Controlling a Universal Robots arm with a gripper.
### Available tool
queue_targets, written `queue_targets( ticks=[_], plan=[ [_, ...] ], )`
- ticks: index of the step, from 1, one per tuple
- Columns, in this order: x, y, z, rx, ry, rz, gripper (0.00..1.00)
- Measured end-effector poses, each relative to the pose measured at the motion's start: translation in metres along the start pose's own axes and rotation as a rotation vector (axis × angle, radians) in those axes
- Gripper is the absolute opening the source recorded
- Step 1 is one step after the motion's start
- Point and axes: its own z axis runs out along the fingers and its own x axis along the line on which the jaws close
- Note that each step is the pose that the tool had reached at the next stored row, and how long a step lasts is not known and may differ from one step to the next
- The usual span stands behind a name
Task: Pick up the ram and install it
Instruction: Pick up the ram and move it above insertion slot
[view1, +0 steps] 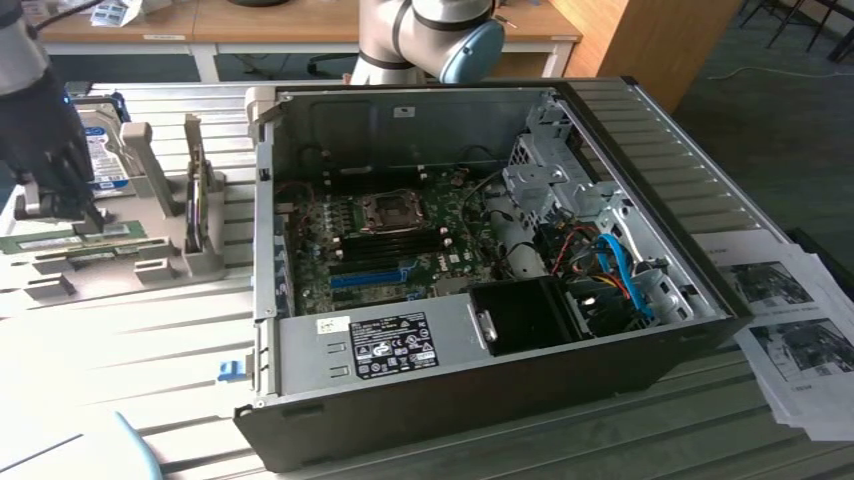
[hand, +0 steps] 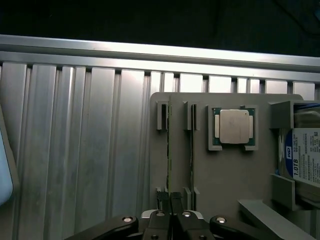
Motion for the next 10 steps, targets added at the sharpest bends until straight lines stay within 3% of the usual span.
queue_targets(
  ticks=[10],
  plan=[
    [-0.001, 0.0013, -0.0327, -0.0001, 0.0, 0.0, 0.11]
  ],
)
